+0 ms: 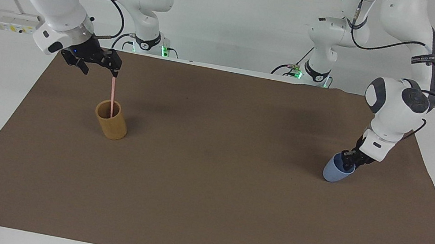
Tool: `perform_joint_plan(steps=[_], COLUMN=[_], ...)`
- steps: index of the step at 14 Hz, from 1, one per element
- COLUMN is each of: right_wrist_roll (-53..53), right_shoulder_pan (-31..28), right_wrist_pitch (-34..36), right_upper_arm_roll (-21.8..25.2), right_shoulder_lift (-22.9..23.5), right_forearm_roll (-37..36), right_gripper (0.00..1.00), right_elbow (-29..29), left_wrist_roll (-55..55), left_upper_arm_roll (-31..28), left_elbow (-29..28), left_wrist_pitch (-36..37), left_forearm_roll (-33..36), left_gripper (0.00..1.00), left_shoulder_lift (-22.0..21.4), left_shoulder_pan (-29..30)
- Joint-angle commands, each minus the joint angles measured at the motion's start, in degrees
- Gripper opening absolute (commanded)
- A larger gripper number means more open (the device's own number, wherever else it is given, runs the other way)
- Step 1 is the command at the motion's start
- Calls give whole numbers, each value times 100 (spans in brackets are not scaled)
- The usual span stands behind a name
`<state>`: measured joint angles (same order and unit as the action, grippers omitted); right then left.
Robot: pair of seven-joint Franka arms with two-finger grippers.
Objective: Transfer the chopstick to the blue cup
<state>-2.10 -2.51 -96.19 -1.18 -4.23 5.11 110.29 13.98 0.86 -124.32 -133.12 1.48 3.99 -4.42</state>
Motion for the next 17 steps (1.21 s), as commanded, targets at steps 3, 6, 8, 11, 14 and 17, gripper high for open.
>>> perform_joint_plan(steps=[3, 6, 8, 11, 14, 17], right_wrist_roll=[60, 34, 25, 17, 16, 34], right_shoulder_pan=[-4, -4, -4, -4, 5, 5], right_wrist_pitch=[-611, -726, -726, -735, -735, -726], right_upper_arm_roll=[-14, -14, -14, -14, -14, -14], right_shoulder_lift=[-104, -104, -113, -104, -104, -104], right_forearm_roll=[78, 78, 78, 78, 78, 78], right_gripper=[89, 79, 67, 51, 32, 12], right_elbow=[861, 1108, 1108, 1108, 1082, 1073], left_wrist_roll=[2209, 3722, 4322, 4342, 4351, 4377], left_upper_arm_roll=[-51, -42, -42, -42, -42, -60], left_elbow=[214, 574, 795, 743, 769, 822], left_wrist_pitch=[5, 364, 523, 559, 576, 646], left_forearm_roll=[10, 133, 142, 142, 194, 203], left_gripper=[0, 0, 0, 14, 80, 100], left_shoulder_lift=[-39, 179, 443, 453, 453, 366], left_shoulder_pan=[-1699, -3104, -3722, -3812, -3760, -3707])
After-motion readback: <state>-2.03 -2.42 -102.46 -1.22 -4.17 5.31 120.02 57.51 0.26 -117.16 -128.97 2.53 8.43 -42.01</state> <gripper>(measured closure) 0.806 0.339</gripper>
